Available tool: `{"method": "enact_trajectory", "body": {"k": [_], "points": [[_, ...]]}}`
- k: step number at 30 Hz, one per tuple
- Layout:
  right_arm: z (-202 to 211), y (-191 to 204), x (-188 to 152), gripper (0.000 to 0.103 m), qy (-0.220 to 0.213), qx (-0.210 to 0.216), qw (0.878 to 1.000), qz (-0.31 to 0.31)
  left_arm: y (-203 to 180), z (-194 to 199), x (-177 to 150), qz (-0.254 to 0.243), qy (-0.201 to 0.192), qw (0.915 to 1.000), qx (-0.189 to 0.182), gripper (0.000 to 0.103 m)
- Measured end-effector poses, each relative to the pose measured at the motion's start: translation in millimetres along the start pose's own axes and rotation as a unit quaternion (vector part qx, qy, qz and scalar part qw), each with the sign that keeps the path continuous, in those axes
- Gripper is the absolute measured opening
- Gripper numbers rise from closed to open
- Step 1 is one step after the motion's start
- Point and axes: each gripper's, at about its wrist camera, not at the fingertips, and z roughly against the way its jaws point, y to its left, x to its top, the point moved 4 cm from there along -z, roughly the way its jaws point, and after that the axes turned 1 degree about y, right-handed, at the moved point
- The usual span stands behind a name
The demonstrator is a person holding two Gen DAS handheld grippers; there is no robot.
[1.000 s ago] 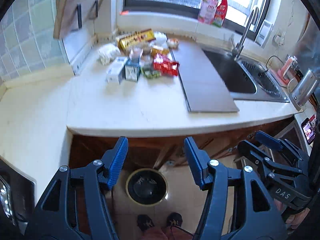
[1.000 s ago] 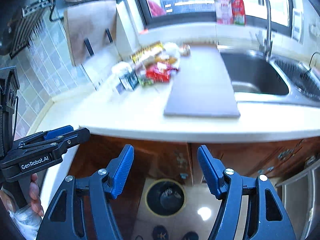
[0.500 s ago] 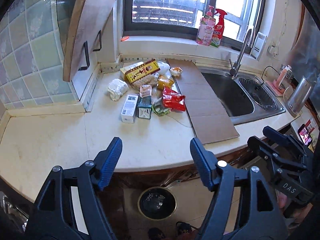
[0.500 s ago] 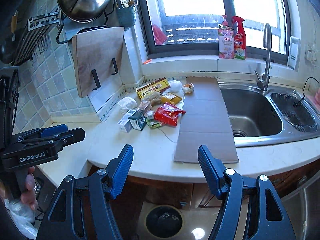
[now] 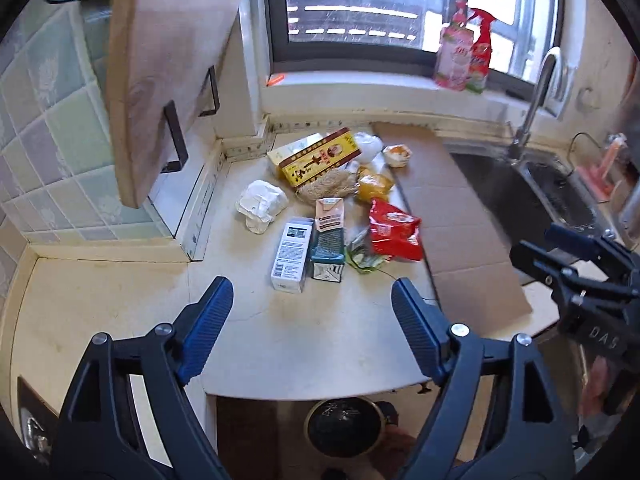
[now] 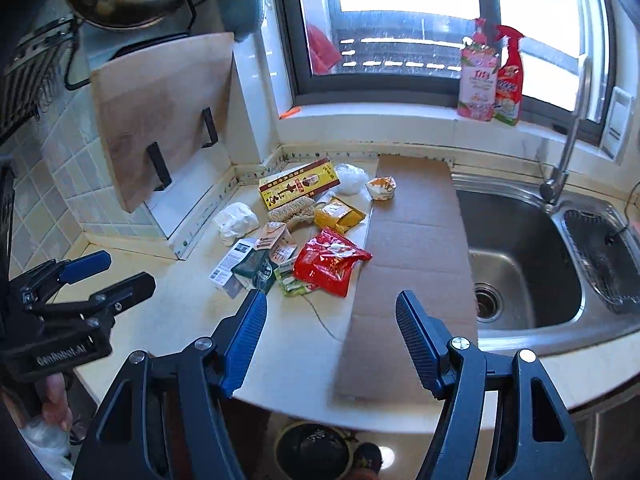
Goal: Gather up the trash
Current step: 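Grasp the green-and-beige milk carton with the left tool while the right tool grasps the red snack bag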
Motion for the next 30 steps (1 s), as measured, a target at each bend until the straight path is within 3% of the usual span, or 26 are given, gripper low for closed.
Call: {"method": "enact_trajectory", "body": {"k": [7,17,22,28,30], "points": [[-98,-33,38,0.068,0.063,0.076,0.995,-0.028,-12,-81,36,0.013,0.053,0.9985,-0.006,0.074],[-233,-50,45,0.068,0.171,0.139,0.973,-0.069,-13,-167,58,0.036,0.116,0.9926,-0.003,0.074],[-271,-48,45,0.068,0.194,0.144,0.967,-0.077,-14,-200,55,0.036,0.145,0.9887,0.005,0.073],[-293,-43,50,0.068,0.199,0.144,0.967,-0.073,-14,-223,51,0.044,0.172,0.9841,0.000,0.057],[-295,-37,51,0.063,0.200,0.143,0.967,-0.063,-14,-229,49,0.045,0.182,0.9823,-0.002,0.053]]}}
